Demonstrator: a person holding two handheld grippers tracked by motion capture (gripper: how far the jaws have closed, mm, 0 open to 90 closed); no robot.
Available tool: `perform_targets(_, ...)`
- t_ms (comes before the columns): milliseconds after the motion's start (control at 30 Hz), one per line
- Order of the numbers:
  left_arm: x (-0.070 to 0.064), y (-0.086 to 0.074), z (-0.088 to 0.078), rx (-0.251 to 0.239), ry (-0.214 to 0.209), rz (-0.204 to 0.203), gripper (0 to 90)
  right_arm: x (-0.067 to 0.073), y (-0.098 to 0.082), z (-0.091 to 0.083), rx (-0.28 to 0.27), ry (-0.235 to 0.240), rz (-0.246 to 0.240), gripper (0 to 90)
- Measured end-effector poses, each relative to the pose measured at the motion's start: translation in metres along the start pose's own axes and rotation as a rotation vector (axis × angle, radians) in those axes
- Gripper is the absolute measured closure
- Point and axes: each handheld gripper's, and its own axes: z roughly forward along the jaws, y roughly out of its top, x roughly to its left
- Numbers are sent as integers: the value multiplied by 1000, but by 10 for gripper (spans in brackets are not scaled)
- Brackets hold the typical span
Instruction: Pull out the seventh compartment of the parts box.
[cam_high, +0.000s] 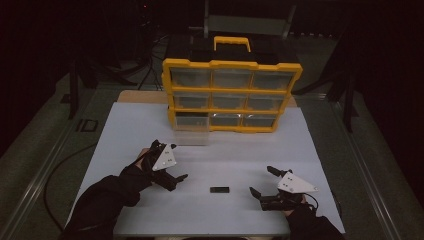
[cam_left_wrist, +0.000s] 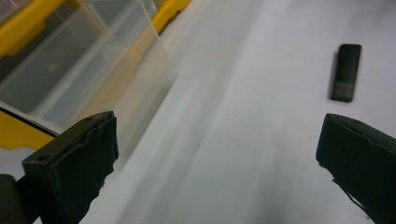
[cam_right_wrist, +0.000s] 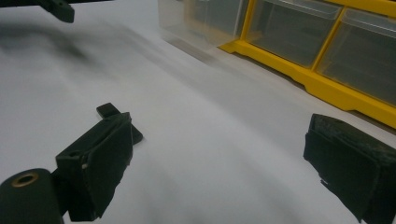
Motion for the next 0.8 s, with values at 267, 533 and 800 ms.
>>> perform_targets(267,-2,-10,-1,-4,0,-25,0,0,0,0,0,-1,-1,82)
perform_targets(533,-8,-21,2,-8,5,-45,0,0,0,0,0,-2,0,81)
perform_targets(800,-9,-30,0,-30,-15,-75,0,-1,0,-1,1,-5,-7,81)
